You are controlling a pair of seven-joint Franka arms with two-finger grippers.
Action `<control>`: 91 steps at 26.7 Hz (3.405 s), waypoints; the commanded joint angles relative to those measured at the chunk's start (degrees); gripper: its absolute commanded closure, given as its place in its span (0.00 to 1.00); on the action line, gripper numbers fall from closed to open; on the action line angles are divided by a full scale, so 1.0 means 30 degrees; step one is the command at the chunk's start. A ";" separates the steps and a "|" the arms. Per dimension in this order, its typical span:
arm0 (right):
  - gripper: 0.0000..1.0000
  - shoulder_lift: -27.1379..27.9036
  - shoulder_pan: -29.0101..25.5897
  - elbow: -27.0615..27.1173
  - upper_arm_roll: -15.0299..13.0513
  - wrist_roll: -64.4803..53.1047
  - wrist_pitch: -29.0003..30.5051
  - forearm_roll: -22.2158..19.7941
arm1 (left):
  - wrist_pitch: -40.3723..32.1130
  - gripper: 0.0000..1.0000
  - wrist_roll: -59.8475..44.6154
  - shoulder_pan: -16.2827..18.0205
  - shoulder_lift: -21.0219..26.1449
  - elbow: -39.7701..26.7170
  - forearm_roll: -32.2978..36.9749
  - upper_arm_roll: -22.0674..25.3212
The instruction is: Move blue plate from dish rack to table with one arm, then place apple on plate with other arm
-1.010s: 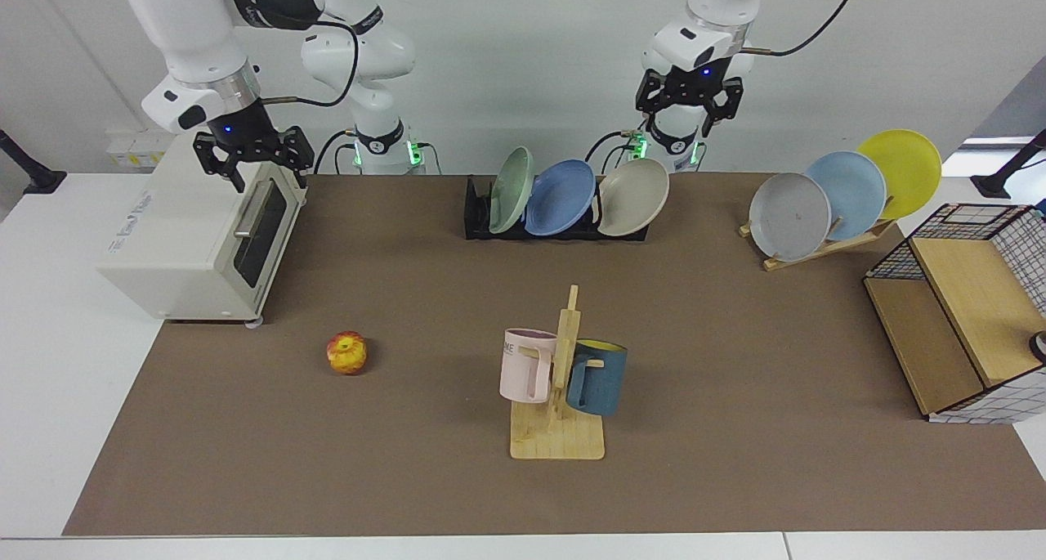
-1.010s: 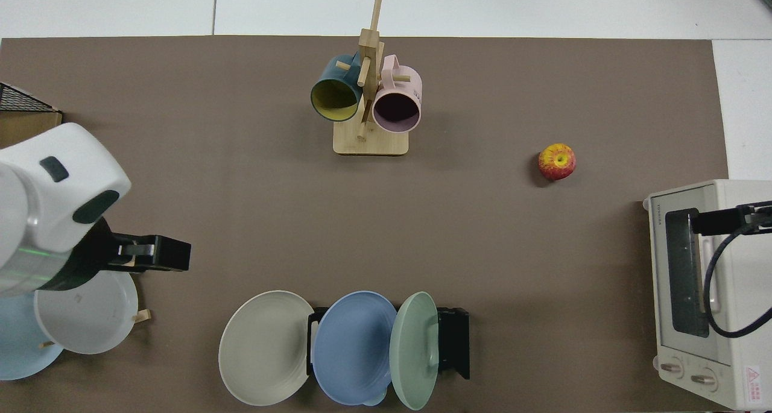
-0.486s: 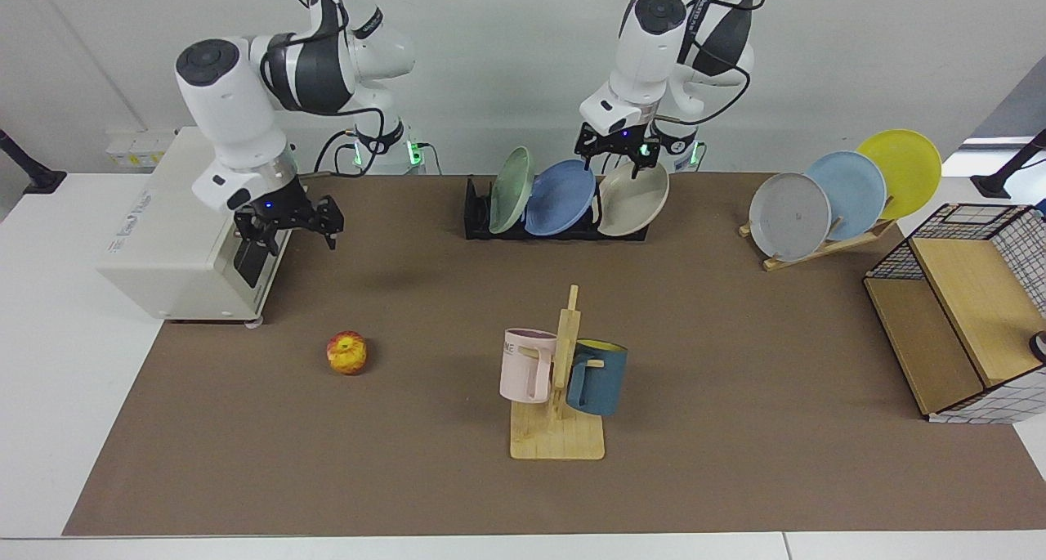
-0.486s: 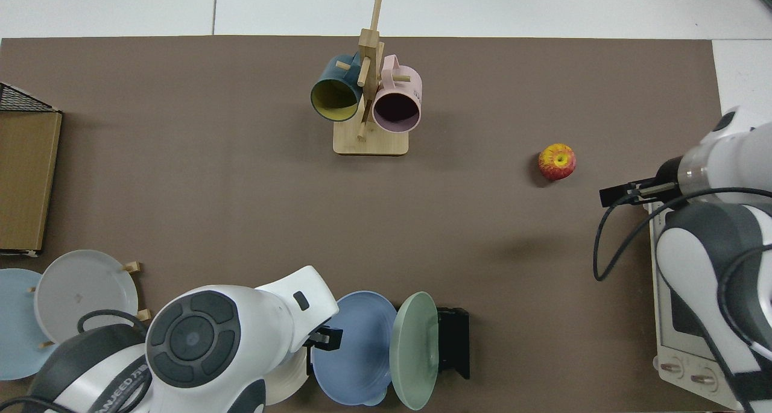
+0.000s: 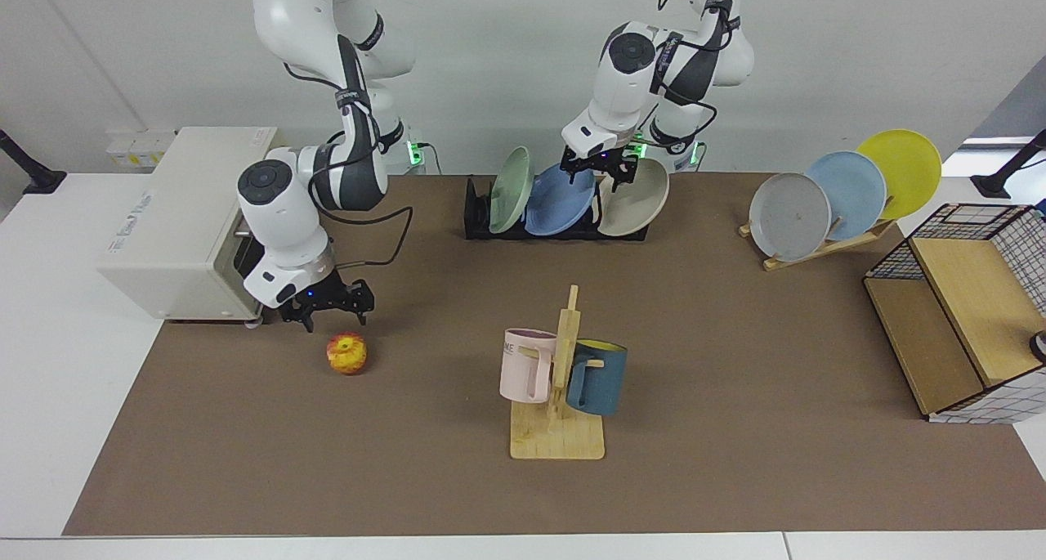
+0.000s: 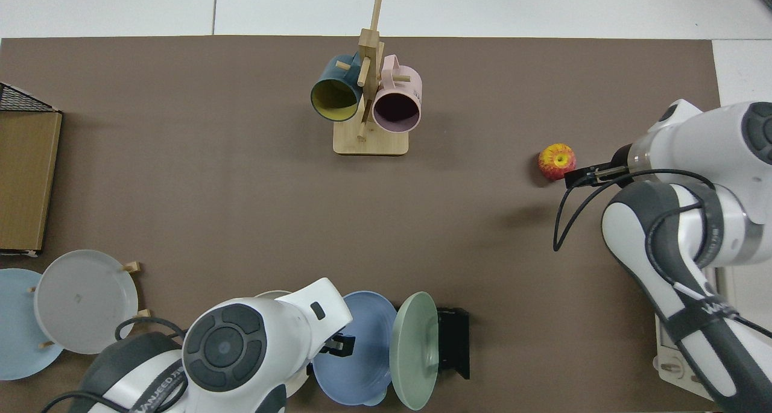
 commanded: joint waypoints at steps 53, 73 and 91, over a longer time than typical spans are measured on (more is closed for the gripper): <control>0.01 0.2878 0.0557 0.1185 -0.0040 -0.0453 0.3887 0.1566 | 0.2368 1.00 0.6384 0.6975 0.7455 0.6473 -0.5532 0.0075; 1.00 0.2323 0.0791 0.2062 -0.0069 -0.0893 0.2573 0.1564 | 0.3011 1.00 0.7886 0.6742 0.9625 0.5887 -0.7149 -0.0072; 1.00 -0.3127 -0.0177 0.1802 -0.0157 -0.1627 -0.4111 0.1155 | 0.1288 0.18 0.4198 0.6420 0.8983 0.8549 -0.0532 -0.0160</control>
